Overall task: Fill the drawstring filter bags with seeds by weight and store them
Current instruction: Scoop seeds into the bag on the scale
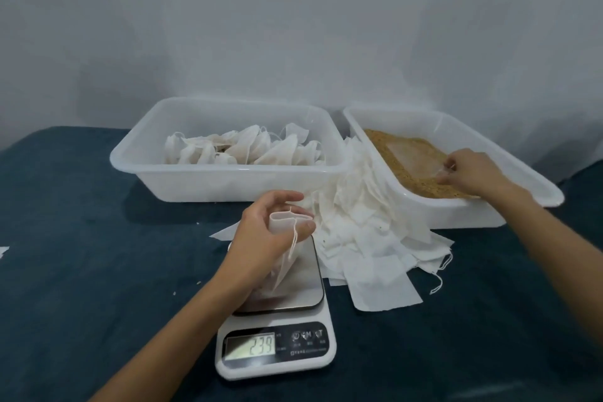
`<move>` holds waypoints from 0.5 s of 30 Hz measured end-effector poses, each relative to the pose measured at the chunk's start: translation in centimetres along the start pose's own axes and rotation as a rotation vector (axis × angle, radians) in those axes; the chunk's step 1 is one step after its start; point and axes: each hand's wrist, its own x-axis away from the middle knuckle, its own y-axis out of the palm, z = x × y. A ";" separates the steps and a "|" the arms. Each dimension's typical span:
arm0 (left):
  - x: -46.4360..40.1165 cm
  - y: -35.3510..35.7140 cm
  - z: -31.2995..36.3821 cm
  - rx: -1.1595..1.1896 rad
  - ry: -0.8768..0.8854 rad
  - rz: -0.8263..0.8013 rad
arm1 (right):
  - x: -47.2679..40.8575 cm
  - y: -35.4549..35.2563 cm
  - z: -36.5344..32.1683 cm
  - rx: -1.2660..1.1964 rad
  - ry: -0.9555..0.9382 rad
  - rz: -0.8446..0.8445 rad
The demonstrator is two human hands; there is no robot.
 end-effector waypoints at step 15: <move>-1.8 -1.0 1.5 -0.173 0.196 0.065 | 0.7 1.2 -4.1 0.109 -0.104 0.199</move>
